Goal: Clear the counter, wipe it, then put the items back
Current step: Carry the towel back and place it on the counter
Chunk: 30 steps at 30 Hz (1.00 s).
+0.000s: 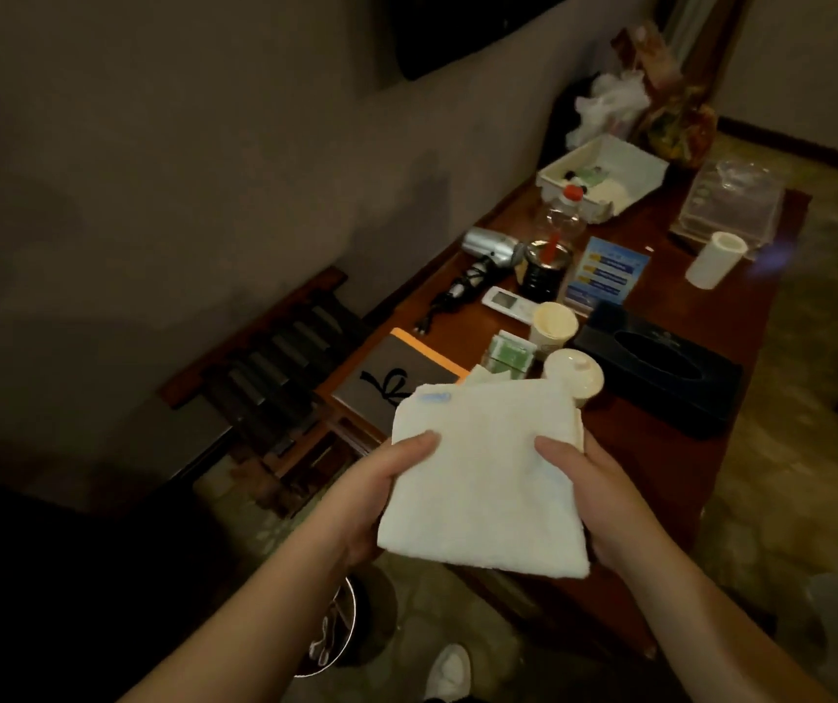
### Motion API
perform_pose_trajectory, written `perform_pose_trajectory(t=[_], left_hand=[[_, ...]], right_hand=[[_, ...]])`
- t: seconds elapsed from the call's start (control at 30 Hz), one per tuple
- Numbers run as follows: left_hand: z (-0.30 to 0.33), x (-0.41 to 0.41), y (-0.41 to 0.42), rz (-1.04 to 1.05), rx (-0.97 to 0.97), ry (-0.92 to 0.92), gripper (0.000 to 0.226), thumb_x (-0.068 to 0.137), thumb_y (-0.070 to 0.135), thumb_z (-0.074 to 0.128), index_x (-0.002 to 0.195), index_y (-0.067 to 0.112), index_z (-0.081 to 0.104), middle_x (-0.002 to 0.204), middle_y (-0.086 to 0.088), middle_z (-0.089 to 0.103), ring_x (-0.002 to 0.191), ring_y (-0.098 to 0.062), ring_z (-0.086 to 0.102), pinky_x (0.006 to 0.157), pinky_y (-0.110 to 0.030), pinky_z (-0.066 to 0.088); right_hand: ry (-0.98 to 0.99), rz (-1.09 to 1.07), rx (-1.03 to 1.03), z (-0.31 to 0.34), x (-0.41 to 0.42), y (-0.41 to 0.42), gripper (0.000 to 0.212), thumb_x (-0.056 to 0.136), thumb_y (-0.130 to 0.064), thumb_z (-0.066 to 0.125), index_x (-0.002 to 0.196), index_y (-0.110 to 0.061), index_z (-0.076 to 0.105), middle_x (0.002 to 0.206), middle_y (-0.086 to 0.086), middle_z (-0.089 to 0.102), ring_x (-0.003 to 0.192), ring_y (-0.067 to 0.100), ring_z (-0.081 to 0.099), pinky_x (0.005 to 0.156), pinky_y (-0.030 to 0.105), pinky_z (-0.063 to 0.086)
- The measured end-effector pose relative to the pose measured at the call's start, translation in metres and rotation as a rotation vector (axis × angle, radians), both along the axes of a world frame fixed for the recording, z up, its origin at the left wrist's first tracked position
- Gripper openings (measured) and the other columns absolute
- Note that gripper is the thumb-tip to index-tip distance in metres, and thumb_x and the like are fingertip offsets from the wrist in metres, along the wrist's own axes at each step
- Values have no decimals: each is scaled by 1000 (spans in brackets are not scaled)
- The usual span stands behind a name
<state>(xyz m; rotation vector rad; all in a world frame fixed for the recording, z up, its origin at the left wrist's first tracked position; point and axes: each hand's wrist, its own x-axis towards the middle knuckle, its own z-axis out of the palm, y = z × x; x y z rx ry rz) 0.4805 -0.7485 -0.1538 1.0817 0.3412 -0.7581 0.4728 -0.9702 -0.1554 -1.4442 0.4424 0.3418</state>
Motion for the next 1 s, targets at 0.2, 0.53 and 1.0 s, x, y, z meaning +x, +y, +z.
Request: perform_pose_trajectory(t=[0.2,0.53,1.0], left_hand=[[23,-48,88,302,71,-166,51,77,16,70,125,24,57,112,-12,70,100,-34,68,78,-46,54],[47,-217,259,738,317,-220,29,90,5,55,114,20,62,99,-8,74,89,-28,71,73,-41,59],[62,-469,442,1247,406,-184,31,91,2,52,116,17,62,102,-11,73,91,-29,71,72,-39,58]], right_hand=[[-76,190,-33,25,-3,93,22,90,-29,60,109,-41,57,105,-6,69,97,20,66,79,41,54],[-264,676,-145,46,-93,299,27,91,-33,58,117,-36,52,109,-10,66,93,10,67,72,30,53],[-354,1208,-6,59,-278,557,31,90,-39,57,120,-44,49,105,-13,69,91,10,70,81,43,58]])
